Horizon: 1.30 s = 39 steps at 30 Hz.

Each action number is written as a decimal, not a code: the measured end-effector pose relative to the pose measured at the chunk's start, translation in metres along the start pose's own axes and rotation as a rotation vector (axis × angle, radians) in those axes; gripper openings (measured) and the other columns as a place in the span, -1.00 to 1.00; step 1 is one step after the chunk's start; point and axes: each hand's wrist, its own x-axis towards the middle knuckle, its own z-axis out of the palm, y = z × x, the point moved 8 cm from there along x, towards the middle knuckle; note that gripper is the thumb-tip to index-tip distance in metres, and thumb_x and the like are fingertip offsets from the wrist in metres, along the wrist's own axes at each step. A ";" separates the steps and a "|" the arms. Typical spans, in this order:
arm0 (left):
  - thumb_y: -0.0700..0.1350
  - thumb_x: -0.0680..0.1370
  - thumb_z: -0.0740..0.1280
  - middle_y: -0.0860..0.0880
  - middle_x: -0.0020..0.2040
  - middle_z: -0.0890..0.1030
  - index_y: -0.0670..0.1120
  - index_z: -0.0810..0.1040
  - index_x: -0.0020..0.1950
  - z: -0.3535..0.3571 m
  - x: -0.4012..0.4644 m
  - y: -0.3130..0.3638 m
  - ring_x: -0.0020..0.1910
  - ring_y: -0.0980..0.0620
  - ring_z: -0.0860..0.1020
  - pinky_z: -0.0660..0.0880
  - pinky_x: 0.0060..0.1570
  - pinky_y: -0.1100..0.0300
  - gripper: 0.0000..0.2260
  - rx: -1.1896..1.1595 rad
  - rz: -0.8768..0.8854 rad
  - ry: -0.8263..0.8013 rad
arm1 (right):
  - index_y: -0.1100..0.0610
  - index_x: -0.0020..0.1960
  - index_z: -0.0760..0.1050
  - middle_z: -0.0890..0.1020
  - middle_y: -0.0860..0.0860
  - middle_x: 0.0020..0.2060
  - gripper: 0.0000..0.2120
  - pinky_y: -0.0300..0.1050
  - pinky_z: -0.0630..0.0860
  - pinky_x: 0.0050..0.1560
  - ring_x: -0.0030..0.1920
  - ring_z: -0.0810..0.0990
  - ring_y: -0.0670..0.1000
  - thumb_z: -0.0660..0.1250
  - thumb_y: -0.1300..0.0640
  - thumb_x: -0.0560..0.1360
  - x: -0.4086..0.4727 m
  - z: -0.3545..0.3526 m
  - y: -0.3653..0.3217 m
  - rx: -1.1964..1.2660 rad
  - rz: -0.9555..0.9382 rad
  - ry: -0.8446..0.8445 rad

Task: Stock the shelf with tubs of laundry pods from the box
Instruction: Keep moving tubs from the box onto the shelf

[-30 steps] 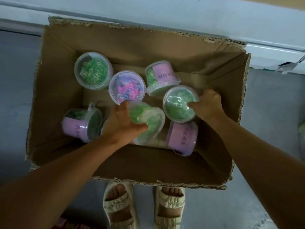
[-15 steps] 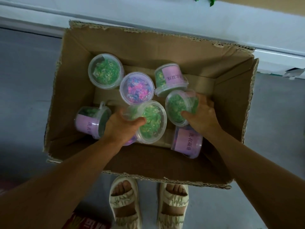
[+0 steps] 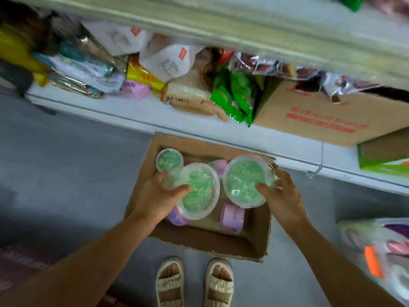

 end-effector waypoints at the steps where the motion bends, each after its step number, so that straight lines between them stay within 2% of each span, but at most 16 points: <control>1: 0.14 0.26 0.49 0.01 -0.13 0.64 -0.05 0.54 0.09 -0.014 -0.012 0.015 -0.17 0.00 0.62 0.56 -0.16 0.16 -0.52 -0.018 0.008 0.003 | 0.03 0.32 0.36 0.46 -0.07 -0.02 -0.45 -0.22 0.29 -0.05 0.06 0.51 0.06 0.40 -0.05 0.38 -0.011 -0.014 -0.018 0.008 -0.007 0.001; 4: 0.09 0.29 0.50 0.10 -0.11 0.60 0.05 0.52 0.03 -0.055 -0.050 0.066 -0.10 0.08 0.59 0.51 -0.11 0.23 -0.63 -0.053 0.084 0.005 | -0.01 0.30 0.37 0.48 -0.05 -0.02 -0.33 -0.11 0.40 0.00 0.09 0.53 0.11 0.27 -0.14 0.21 -0.044 -0.059 -0.072 0.042 -0.024 0.026; 7: -0.02 0.41 0.46 0.17 -0.19 0.55 0.05 0.50 -0.03 -0.097 -0.088 0.114 -0.18 0.17 0.54 0.36 -0.29 0.39 -0.80 -0.078 0.150 0.020 | -0.02 0.28 0.40 0.54 -0.03 0.00 -0.40 -0.05 0.43 0.03 0.07 0.55 0.12 0.37 -0.14 0.27 -0.081 -0.106 -0.124 0.098 -0.050 0.071; 9: 0.04 0.39 0.46 0.11 -0.20 0.59 -0.04 0.56 0.01 -0.125 -0.117 0.146 -0.25 0.22 0.53 0.33 -0.39 0.42 -0.72 -0.074 0.178 0.027 | -0.06 0.25 0.41 0.59 0.00 0.02 -0.47 -0.03 0.47 0.02 0.01 0.59 0.11 0.40 -0.12 0.32 -0.107 -0.134 -0.155 0.128 -0.081 0.085; 11: 0.12 0.26 0.47 0.04 -0.19 0.61 -0.09 0.58 0.03 -0.151 -0.147 0.177 -0.25 0.13 0.55 0.34 -0.40 0.38 -0.55 -0.127 0.217 0.030 | -0.12 0.18 0.44 0.61 0.03 0.00 -0.48 0.10 0.52 0.07 -0.03 0.61 0.11 0.41 -0.17 0.24 -0.132 -0.161 -0.182 0.178 -0.113 0.115; 12: 0.12 0.22 0.46 0.03 -0.21 0.60 -0.08 0.58 0.01 -0.165 -0.160 0.192 -0.25 0.09 0.55 0.34 -0.39 0.36 -0.56 -0.147 0.236 0.052 | -0.13 0.14 0.45 0.61 0.05 0.00 -0.53 0.16 0.52 0.09 -0.02 0.61 0.11 0.44 -0.13 0.26 -0.144 -0.175 -0.196 0.212 -0.134 0.131; 15: 0.05 0.35 0.49 0.08 -0.21 0.58 -0.04 0.55 0.00 -0.205 -0.201 0.231 -0.26 0.14 0.53 0.37 -0.39 0.41 -0.69 -0.194 0.279 0.078 | -0.06 0.10 0.45 0.60 0.11 0.02 -0.63 0.19 0.52 0.11 0.01 0.60 0.12 0.45 -0.04 0.35 -0.178 -0.214 -0.236 0.264 -0.180 0.154; 17: 0.24 0.20 0.45 -0.01 -0.05 0.63 -0.08 0.57 0.13 -0.226 -0.225 0.259 -0.12 0.08 0.59 0.50 -0.17 0.33 -0.39 -0.206 0.342 0.067 | 0.00 0.13 0.46 0.62 0.13 0.01 -0.61 0.18 0.54 0.07 -0.03 0.62 0.11 0.45 -0.04 0.35 -0.200 -0.240 -0.261 0.305 -0.203 0.165; 19: 0.28 0.06 0.41 -0.08 0.08 0.62 -0.09 0.53 0.24 -0.245 -0.248 0.281 -0.01 -0.02 0.61 0.55 0.02 0.09 -0.18 -0.270 0.364 0.046 | 0.00 0.12 0.47 0.63 0.13 -0.03 -0.66 0.16 0.57 0.02 -0.07 0.64 0.10 0.43 0.03 0.38 -0.222 -0.267 -0.286 0.369 -0.241 0.182; 21: 0.17 0.21 0.49 -0.10 0.06 0.63 -0.12 0.51 0.27 -0.259 -0.272 0.304 -0.06 -0.06 0.63 0.58 -0.07 0.04 -0.30 -0.346 0.379 -0.003 | 0.03 0.13 0.47 0.62 0.11 -0.04 -0.69 0.11 0.59 -0.02 -0.06 0.64 0.11 0.41 0.09 0.42 -0.245 -0.295 -0.308 0.433 -0.292 0.205; 23: 0.05 0.38 0.47 -0.11 0.04 0.64 -0.13 0.54 0.23 -0.268 -0.293 0.328 -0.06 -0.08 0.63 0.58 -0.04 -0.01 -0.51 -0.377 0.423 -0.044 | 0.10 0.14 0.48 0.62 0.10 -0.03 -0.70 0.05 0.60 -0.07 -0.05 0.63 0.10 0.40 0.11 0.43 -0.265 -0.323 -0.328 0.486 -0.331 0.238; 27: 0.05 0.41 0.44 -0.17 0.00 0.65 -0.12 0.61 0.00 -0.285 -0.337 0.387 -0.03 -0.15 0.61 0.52 0.05 -0.01 -0.71 -0.400 0.516 -0.051 | 0.11 0.09 0.50 0.62 0.13 -0.06 -0.73 0.01 0.60 -0.17 -0.15 0.64 0.10 0.40 0.08 0.43 -0.299 -0.378 -0.359 0.585 -0.397 0.306; 30: 0.13 0.32 0.45 -0.30 -0.02 0.63 -0.21 0.60 -0.06 -0.286 -0.369 0.432 -0.01 -0.26 0.60 0.51 0.10 -0.10 -0.57 -0.417 0.556 -0.097 | 0.10 0.10 0.49 0.60 0.11 -0.05 -0.77 -0.03 0.58 -0.21 -0.13 0.63 0.10 0.36 0.09 0.47 -0.320 -0.419 -0.380 0.634 -0.436 0.358; 33: 0.09 0.42 0.40 -0.28 -0.02 0.63 -0.22 0.58 -0.01 -0.281 -0.393 0.477 -0.01 -0.23 0.60 0.56 0.05 -0.03 -0.63 -0.448 0.584 -0.137 | 0.08 0.15 0.47 0.61 0.12 0.00 -0.71 0.06 0.58 -0.04 -0.07 0.64 0.12 0.36 0.03 0.47 -0.332 -0.459 -0.392 0.649 -0.477 0.403; 35: 0.09 0.44 0.37 -0.29 -0.08 0.59 -0.23 0.56 -0.03 -0.276 -0.406 0.500 -0.03 -0.22 0.60 0.57 -0.02 0.04 -0.63 -0.455 0.591 -0.159 | 0.11 0.15 0.46 0.59 0.13 0.02 -0.71 0.03 0.58 -0.07 -0.08 0.62 0.11 0.35 0.03 0.47 -0.334 -0.477 -0.400 0.689 -0.479 0.409; 39: 0.09 0.46 0.35 -0.16 -0.14 0.55 -0.10 0.53 -0.10 -0.252 -0.431 0.560 -0.15 -0.12 0.53 0.53 -0.07 0.08 -0.74 -0.509 0.611 -0.231 | 0.13 0.14 0.44 0.56 0.16 0.07 -0.67 -0.04 0.57 -0.13 -0.02 0.61 0.14 0.36 -0.01 0.46 -0.328 -0.527 -0.416 0.796 -0.475 0.419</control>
